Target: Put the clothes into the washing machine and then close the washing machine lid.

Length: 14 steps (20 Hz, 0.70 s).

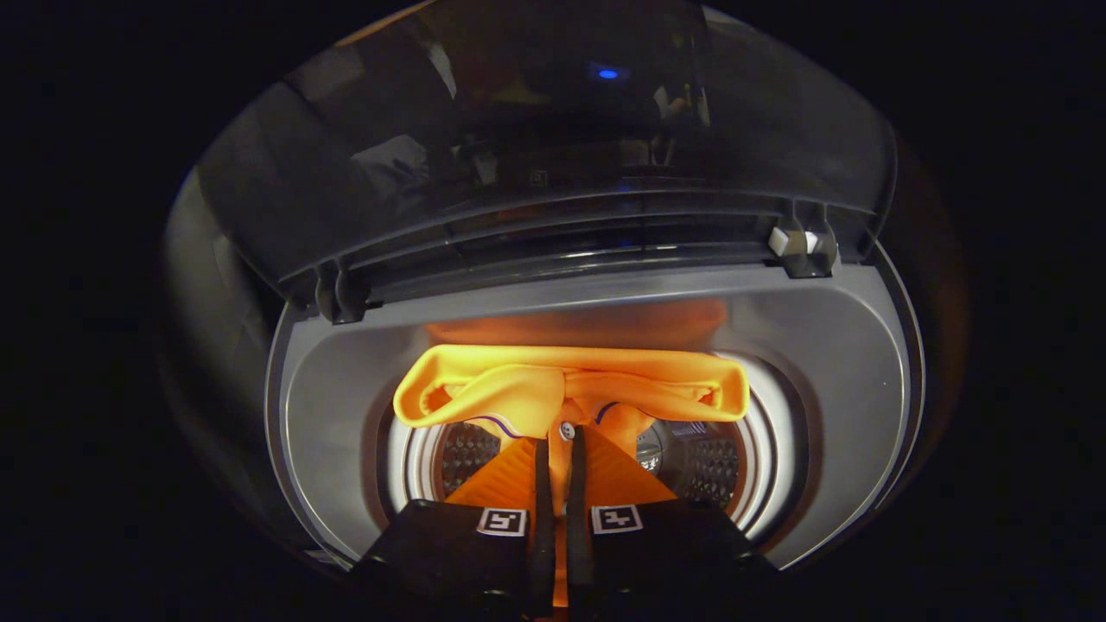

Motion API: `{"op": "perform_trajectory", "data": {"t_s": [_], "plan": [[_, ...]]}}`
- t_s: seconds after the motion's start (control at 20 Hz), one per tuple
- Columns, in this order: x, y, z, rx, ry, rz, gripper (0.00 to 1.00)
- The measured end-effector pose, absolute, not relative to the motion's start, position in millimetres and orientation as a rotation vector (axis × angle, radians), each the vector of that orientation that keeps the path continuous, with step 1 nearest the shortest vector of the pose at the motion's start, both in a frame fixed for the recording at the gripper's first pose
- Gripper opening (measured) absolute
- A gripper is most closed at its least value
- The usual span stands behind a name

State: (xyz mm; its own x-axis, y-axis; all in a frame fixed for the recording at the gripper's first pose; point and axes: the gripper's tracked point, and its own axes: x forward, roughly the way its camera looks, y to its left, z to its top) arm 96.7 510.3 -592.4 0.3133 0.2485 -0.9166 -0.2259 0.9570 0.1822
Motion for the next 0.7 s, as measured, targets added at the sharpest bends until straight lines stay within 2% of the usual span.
{"op": "perform_trajectory", "data": {"t_s": [0.05, 0.25, 0.7], "plan": [[90.0, 510.7, -593.6, 0.033, 1.238, 0.318, 0.21], [98.9, 507.3, -580.7, -0.018, 1.188, 0.311, 1.00], [84.8, 512.9, -565.2, 0.002, 1.179, 0.338, 0.99]]}}
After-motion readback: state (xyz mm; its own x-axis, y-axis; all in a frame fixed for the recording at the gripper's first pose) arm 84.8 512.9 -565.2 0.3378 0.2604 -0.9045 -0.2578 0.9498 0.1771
